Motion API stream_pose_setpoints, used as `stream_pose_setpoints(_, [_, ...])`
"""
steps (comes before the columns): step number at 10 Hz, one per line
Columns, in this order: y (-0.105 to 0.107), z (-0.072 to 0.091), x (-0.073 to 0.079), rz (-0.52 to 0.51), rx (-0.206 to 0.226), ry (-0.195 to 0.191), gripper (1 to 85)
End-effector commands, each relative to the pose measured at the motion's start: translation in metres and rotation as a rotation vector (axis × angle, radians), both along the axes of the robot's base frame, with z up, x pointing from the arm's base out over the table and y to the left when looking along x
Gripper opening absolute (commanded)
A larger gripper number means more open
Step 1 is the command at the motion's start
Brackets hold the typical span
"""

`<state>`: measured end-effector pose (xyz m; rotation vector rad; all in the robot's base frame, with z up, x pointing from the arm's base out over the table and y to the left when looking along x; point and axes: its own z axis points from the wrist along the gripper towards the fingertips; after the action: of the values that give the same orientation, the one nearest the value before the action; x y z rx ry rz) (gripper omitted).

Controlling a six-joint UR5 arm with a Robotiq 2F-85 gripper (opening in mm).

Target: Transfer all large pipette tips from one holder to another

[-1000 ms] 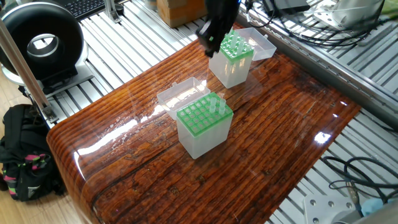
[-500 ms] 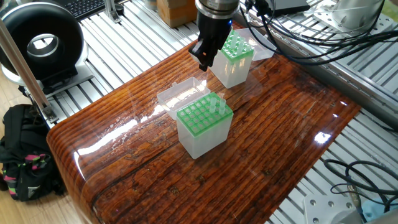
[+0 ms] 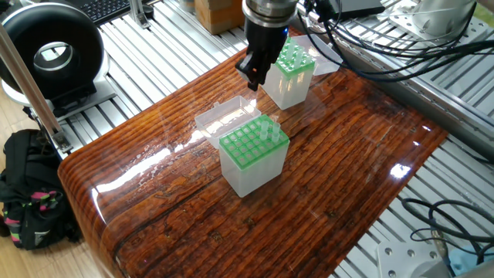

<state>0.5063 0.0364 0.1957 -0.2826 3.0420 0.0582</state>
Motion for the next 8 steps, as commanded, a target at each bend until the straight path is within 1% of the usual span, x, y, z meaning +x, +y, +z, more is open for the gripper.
stream_pose_setpoints(1, [0.027,-0.012,-0.029,-0.075,0.027,0.006,27.0])
stream_pose_setpoints(2, [0.035,-0.022,-0.038,-0.092,0.016,-0.015,28.0])
stream_pose_setpoints(3, [0.043,-0.029,-0.045,-0.114,0.02,-0.028,29.0])
stream_pose_setpoints(4, [0.042,-0.034,-0.051,-0.134,0.01,-0.026,29.7])
stream_pose_setpoints(5, [0.032,-0.037,-0.051,-0.14,-0.011,-0.026,30.0])
stream_pose_setpoints(7, [0.031,-0.037,-0.044,-0.155,-0.004,-0.044,35.7])
stream_pose_setpoints(8, [0.025,-0.037,-0.042,-0.16,-0.023,-0.047,35.7])
